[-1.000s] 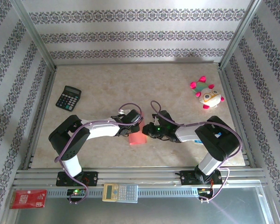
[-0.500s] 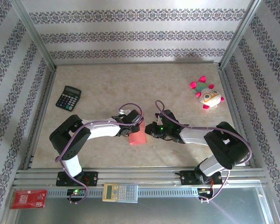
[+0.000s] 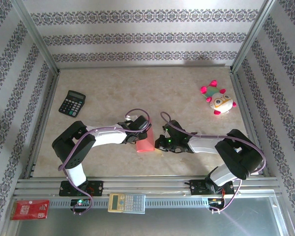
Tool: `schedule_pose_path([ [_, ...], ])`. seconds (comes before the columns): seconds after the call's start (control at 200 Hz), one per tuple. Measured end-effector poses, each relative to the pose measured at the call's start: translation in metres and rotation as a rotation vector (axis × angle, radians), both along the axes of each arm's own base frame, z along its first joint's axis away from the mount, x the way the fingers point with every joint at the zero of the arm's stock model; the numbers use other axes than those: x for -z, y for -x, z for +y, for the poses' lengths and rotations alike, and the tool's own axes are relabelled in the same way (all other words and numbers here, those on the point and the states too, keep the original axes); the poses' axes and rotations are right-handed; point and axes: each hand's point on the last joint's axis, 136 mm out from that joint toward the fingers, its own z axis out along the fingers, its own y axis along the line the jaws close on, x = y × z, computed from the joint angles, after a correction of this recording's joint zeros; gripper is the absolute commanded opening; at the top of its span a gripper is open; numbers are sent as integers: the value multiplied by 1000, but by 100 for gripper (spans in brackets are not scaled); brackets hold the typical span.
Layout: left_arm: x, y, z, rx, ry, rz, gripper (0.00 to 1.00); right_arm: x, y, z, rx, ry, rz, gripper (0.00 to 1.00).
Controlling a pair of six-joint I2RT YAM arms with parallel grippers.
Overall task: Fold a paper plane with a square sheet of paper (pick it up from the middle)
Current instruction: First fold in half a square sheet of paper at the center of the table.
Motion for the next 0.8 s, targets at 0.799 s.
schedule_pose_path([
  [0.799,2,0,-2,4,-31,9,62,1,0,3,5,10,0,0],
])
